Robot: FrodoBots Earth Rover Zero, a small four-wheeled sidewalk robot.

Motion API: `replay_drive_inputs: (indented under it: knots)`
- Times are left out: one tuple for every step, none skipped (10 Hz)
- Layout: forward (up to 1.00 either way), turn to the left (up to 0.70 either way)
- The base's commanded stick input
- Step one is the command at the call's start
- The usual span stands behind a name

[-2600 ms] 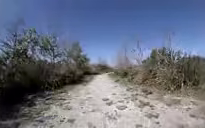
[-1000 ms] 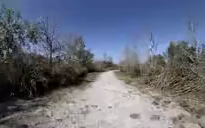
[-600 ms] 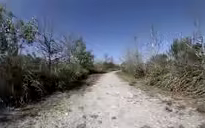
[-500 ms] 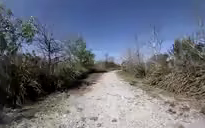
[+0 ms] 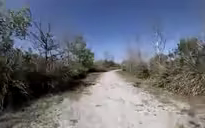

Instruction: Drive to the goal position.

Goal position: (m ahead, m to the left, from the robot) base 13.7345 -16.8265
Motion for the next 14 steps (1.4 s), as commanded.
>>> replay_drive_inputs:
  knots:
    - [0.70,0.00]
    - [0.70,0.00]
    - [0.70,0.00]
    - [0.70,0.00]
    - [0.70,0.00]
    - [0.70,0.00]
    - [0.70,0.00]
    - [0.70,0.00]
    - [0.70,0.00]
    - [0.70,0.00]
    - [0.70,-0.07]
    - [0.70,-0.17]
    - [0.70,-0.25]
    - [0.70,0.00]
